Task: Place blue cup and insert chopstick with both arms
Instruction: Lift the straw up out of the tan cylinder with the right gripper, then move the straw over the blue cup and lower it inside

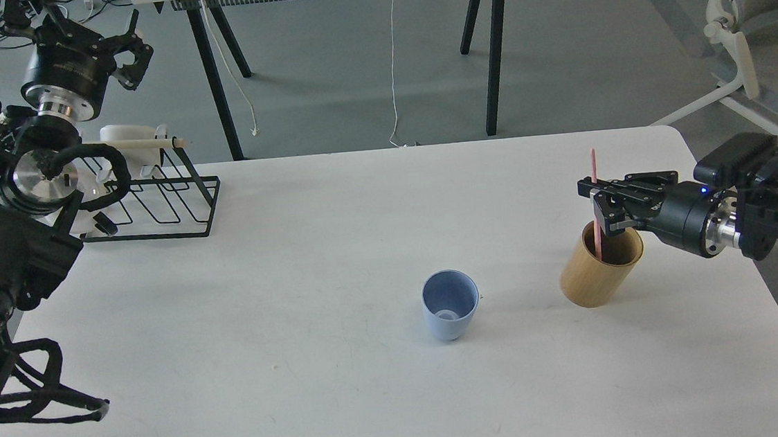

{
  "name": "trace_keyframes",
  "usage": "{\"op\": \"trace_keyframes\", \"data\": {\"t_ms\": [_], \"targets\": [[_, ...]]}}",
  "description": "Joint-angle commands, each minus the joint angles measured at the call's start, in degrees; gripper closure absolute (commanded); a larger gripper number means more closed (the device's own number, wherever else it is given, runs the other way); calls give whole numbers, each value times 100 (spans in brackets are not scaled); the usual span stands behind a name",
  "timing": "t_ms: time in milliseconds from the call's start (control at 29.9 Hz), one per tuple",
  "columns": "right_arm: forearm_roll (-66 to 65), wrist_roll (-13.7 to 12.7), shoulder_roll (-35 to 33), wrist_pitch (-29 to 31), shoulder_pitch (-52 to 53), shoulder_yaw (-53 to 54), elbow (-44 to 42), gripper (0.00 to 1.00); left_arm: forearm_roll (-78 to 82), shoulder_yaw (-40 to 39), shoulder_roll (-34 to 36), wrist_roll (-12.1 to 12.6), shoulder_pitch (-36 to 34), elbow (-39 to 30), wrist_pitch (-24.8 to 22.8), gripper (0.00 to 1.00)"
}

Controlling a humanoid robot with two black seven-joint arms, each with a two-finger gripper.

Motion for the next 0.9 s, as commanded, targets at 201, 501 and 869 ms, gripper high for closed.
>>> {"op": "trace_keyframes", "data": {"t_ms": [201,501,869], "targets": [[87,-1,-810,56,817,226,639,96,0,8,8,1,-13,0,0,0],[790,-45,155,65,1328,191,674,96,0,17,17,1,-40,0,0,0],[693,-256,1773,65,1030,-388,577,97,0,26,8,1,-49,0,0,0]]}}
